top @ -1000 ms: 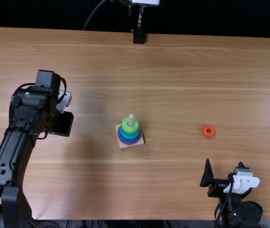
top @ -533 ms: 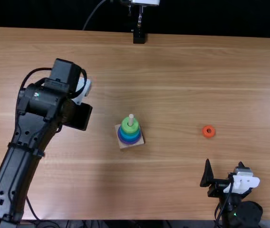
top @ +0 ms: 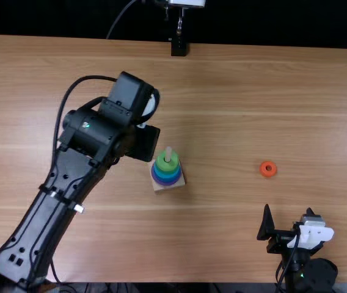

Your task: Build the Hanoi tower: stack the rings onto the peg from bottom to top in this color order: purple, dark blue, light blue, dark green, light green, yellow, orange.

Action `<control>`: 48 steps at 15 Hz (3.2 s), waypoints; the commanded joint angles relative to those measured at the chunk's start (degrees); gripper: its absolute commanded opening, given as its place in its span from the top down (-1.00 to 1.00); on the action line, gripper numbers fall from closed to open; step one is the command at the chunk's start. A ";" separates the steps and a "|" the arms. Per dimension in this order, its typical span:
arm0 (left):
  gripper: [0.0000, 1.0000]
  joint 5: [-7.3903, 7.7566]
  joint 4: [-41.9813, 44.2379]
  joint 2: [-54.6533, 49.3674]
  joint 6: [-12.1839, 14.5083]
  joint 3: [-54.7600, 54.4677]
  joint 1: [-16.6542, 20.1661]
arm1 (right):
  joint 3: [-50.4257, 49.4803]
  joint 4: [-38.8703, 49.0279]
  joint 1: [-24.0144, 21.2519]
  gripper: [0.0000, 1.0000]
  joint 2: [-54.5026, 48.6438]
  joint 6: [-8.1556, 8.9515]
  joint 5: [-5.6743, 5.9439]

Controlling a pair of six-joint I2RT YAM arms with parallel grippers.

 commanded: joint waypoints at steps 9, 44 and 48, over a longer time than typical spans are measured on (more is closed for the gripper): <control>1.00 0.53 0.73 10.17 -3.69 8.58 -5.28 | -4.55 -1.80 -0.10 -1.00 -0.69 -0.30 -0.29; -1.00 9.08 1.26 10.17 -5.07 -1.52 -6.69 | -4.55 -1.80 -0.10 -1.00 -0.69 -0.30 -0.29; -1.00 8.87 6.22 9.03 -4.96 -1.35 -5.63 | -4.55 -1.80 -0.10 -1.00 -0.69 -0.30 -0.29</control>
